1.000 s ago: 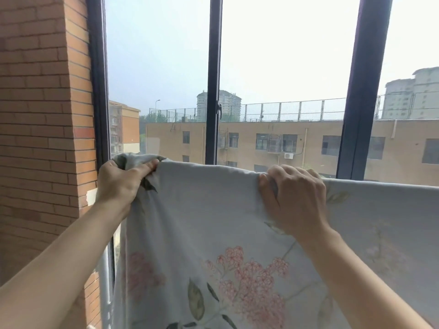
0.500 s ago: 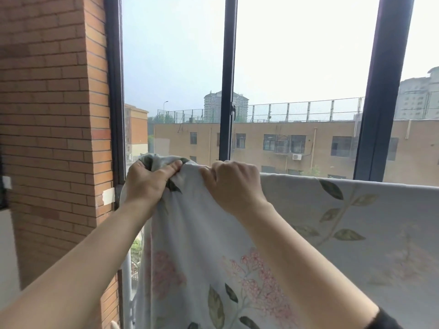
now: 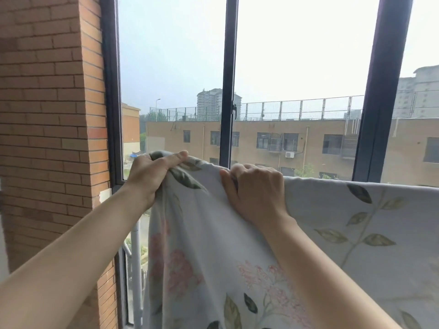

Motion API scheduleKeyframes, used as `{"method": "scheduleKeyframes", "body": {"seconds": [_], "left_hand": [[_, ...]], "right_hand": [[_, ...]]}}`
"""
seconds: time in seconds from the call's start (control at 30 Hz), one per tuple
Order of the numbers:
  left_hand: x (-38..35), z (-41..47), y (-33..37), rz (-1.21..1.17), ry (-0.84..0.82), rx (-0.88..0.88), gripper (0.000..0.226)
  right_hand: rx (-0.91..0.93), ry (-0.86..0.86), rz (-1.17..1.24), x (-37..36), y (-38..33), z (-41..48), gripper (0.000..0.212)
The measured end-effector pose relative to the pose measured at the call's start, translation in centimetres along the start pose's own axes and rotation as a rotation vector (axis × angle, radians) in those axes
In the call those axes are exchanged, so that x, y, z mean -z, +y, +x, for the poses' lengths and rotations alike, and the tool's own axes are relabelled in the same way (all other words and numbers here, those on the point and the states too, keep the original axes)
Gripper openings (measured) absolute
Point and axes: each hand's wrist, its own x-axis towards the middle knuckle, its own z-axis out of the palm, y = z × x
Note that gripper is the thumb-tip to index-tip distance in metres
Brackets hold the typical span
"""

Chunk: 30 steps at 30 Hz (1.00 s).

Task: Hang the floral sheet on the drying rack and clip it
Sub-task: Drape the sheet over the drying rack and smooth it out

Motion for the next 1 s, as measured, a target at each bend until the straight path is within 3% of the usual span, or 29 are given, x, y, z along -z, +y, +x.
{"method": "scheduleKeyframes", "body": {"seconds": [0.2,0.3,0.5,0.77,0.83,0.93,1.0], "left_hand": [[0.2,0.2,0.7,0.119,0.014,-0.079,0.026],[0.0,0.6,1.3,0.116,0.023,-0.036,0.015],[0.6,0.9,1.4,0.281,0.004,0.03,0.038],[1.6,-0.7,0.4,0.692,0.134,-0.385,0.045],[2.1,-0.3,0.7,0.609,0.071,-0.318,0.041],[2.4,0.4,1.6,0.286,-0.164,-0.021,0.026],[2.7,1.0,1.6,0.263,-0.224,0.03,0.024]], "right_hand": [[0.006,0.001,0.017,0.1,-0.1,0.0,0.045],[0.001,0.012,0.035,-0.3,-0.2,0.0,0.043],[-0.019,0.008,0.067,-0.8,-0.3,0.1,0.045],[-0.011,0.001,0.084,-0.4,-0.3,0.2,0.044],[-0.005,-0.017,0.089,-0.5,-0.3,0.2,0.045],[-0.013,-0.033,0.091,-0.6,-0.4,0.2,0.046],[-0.022,-0.019,0.089,-0.6,-0.4,0.3,0.044]]}}
